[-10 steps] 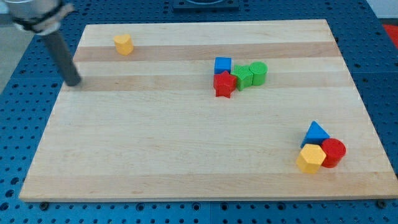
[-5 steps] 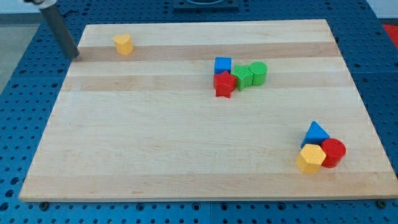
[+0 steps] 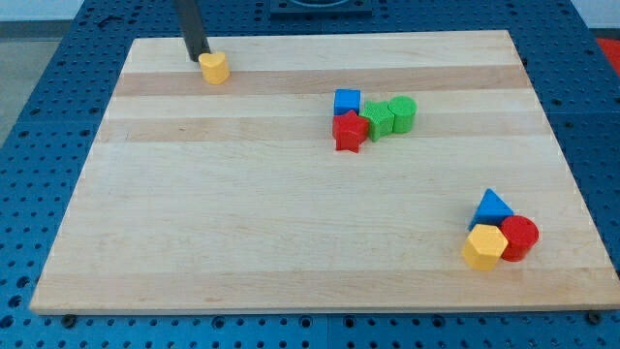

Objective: Slide the yellow heart towards the center left of the board

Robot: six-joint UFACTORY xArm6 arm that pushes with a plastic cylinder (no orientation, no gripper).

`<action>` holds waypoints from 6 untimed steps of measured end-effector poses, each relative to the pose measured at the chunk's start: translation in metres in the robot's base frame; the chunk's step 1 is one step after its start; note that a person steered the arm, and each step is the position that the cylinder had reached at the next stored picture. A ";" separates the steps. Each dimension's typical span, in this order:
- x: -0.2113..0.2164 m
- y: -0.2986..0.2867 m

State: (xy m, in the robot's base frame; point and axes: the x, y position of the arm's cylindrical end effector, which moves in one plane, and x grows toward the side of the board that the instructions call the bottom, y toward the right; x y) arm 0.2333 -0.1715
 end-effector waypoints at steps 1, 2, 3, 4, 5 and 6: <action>0.022 0.022; 0.065 0.022; 0.117 0.022; 0.168 0.022; 0.215 0.022; 0.223 0.022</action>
